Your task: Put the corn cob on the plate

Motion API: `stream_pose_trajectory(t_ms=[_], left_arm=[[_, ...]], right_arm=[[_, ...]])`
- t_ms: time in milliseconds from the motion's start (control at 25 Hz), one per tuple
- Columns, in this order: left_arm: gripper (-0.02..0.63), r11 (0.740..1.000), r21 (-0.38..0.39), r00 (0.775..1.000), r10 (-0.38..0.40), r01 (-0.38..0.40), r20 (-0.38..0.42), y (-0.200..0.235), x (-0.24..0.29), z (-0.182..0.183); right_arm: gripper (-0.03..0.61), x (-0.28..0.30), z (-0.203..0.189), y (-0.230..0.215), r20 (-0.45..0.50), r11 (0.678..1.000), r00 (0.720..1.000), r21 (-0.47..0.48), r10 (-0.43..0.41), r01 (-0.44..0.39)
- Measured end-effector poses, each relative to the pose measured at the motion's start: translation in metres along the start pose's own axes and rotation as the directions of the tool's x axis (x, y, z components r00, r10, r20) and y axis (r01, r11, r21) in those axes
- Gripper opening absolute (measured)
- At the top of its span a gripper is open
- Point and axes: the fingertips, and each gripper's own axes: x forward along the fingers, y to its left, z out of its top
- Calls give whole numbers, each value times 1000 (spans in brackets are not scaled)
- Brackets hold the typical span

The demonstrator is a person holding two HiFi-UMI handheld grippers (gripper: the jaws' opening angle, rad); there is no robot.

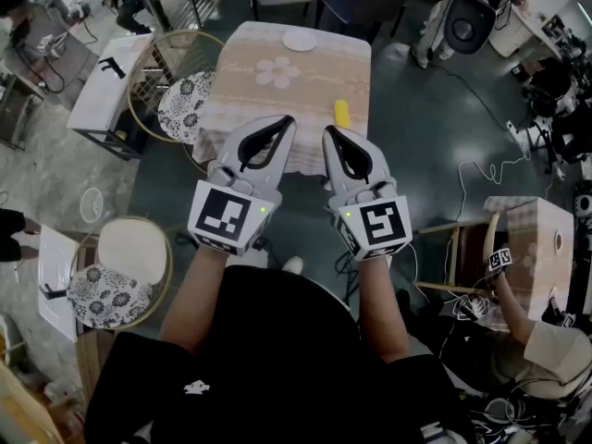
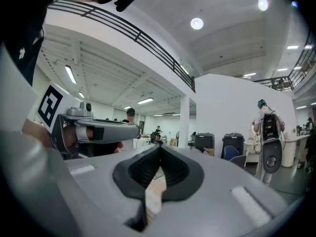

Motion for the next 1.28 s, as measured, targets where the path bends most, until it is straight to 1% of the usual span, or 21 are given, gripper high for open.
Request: stream_pose_trajectory(t_ms=[280, 640, 800, 1040, 1200, 1280], left_arm=[[5, 1000, -16, 1000, 20, -21, -19, 4, -1, -6], [5, 999, -35, 998, 40, -42, -48, -8, 3, -18], [5, 996, -62, 997, 55, -58, -48, -12, 3, -22], [5, 996, -68, 997, 60, -63, -40, -16, 3, -24], [5, 997, -46, 997, 61, -64, -50, -18, 6, -28], [5, 996, -64, 997, 58, -61, -49, -16, 8, -29]], right_arm=[[2, -3, 4, 0, 25, 1000, 1000, 18, 0, -1], [2, -15, -3, -12, 4, 999, 1000, 33, -9, 9], [2, -21, -7, -14, 1, 999, 1000, 37, -1, 1], [0, -26, -12, -18, 0, 999, 1000, 38, 5, -5], [2, -23, -16, -20, -10, 999, 1000, 34, 10, -9], [2, -21, -16, -24, -9, 999, 1000, 45, 9, -9]])
